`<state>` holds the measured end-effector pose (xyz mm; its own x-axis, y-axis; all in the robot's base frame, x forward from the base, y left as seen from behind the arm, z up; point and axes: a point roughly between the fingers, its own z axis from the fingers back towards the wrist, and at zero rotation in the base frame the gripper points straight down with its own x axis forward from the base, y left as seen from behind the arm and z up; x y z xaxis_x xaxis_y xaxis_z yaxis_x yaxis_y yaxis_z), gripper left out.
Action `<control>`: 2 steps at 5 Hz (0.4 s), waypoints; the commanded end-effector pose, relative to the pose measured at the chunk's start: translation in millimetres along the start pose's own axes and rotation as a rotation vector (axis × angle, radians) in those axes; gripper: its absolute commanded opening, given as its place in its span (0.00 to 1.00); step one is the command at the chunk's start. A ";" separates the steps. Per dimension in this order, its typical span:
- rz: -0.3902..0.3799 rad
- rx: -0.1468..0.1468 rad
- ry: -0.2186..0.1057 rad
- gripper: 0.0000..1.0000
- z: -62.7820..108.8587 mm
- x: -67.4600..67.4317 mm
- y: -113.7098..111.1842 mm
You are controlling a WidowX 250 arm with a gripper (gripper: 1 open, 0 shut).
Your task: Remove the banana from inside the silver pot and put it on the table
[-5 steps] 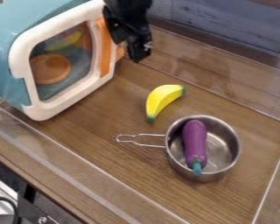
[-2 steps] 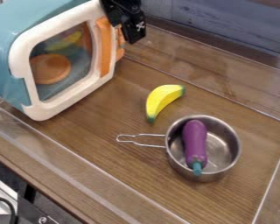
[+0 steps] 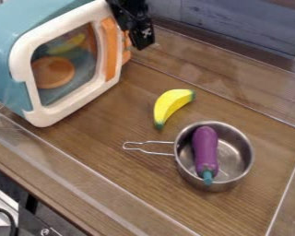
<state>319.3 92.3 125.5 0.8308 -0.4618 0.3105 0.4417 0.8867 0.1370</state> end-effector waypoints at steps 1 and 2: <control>0.012 0.037 -0.026 1.00 8.2 0.0 11.1; 0.005 0.036 -0.027 1.00 8.0 -1.5 12.2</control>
<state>321.1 94.5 126.7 0.8190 -0.4752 0.3215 0.4516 0.8796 0.1497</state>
